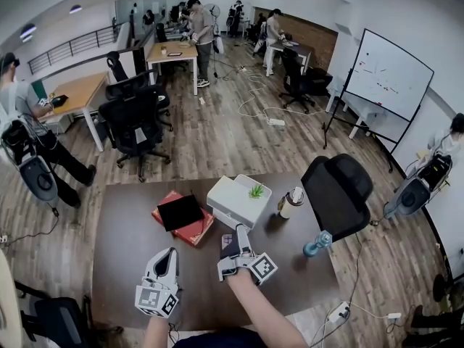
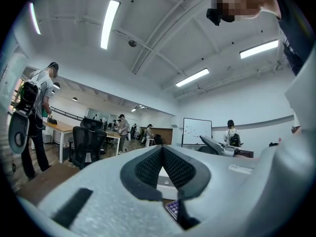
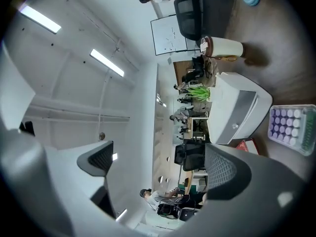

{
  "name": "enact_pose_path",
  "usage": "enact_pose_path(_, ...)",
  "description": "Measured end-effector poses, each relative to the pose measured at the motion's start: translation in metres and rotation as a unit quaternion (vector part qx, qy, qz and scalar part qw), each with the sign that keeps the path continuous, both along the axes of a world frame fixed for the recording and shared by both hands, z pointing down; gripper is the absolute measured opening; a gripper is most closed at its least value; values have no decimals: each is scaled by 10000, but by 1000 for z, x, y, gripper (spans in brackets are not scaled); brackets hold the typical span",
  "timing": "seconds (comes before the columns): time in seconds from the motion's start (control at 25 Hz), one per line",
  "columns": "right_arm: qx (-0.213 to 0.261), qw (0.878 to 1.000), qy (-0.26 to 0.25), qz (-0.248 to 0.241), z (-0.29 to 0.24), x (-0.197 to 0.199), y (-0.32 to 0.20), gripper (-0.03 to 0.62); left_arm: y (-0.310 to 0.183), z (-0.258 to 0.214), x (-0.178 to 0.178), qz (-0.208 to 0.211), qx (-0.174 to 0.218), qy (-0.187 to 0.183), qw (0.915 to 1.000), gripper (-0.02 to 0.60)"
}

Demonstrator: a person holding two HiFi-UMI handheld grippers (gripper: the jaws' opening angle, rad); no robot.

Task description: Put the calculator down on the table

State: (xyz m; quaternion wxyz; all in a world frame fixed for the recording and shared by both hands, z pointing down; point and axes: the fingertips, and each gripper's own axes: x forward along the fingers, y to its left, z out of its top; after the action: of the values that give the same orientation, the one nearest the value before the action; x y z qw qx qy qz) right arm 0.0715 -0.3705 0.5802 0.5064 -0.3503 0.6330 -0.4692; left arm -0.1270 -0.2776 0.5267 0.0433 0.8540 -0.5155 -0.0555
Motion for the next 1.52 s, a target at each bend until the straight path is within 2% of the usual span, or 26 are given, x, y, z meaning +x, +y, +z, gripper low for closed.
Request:
enact_pose_path(0.6, 7, 9999, 165, 15, -2, 5, 5, 584, -22, -3, 2, -124, 222, -102, 9996, -3)
enact_pose_path(0.76, 252, 9968, 757, -24, -16, 3, 9, 580, -22, -3, 4, -91, 201, -119, 9997, -3)
enact_pose_path(0.92, 313, 9871, 1563, -134, -28, -3, 13, 580, -20, 2, 5, -115, 146, -101, 9998, -3)
enact_pose_path(1.04, 308, 9553, 2933, -194, -26, -7, 14, 578, -20, 3, 4, -120, 127, -92, 9998, -3)
enact_pose_path(1.16, 555, 9137, 4023, -180, -36, -15, 18, 578, -19, 1, 7, -99, 140, -108, 9998, -3)
enact_pose_path(1.24, 750, 8775, 4735, -140, -43, -20, 22, 578, -18, 1, 8, -95, 132, -122, 9998, -3)
enact_pose_path(1.4, 1085, 7959, 5956, -82, -52, -33, 32, 578, -18, 1, 8, -135, 100, -167, 9997, -3)
enact_pose_path(1.48, 1192, 7634, 6348, -54, -53, -37, 37, 578, -18, 0, 8, -148, 107, -154, 9997, -3)
enact_pose_path(1.52, 1225, 7517, 6480, -38, -53, -38, 39, 578, -18, -1, 8, -158, 116, -158, 9997, -3)
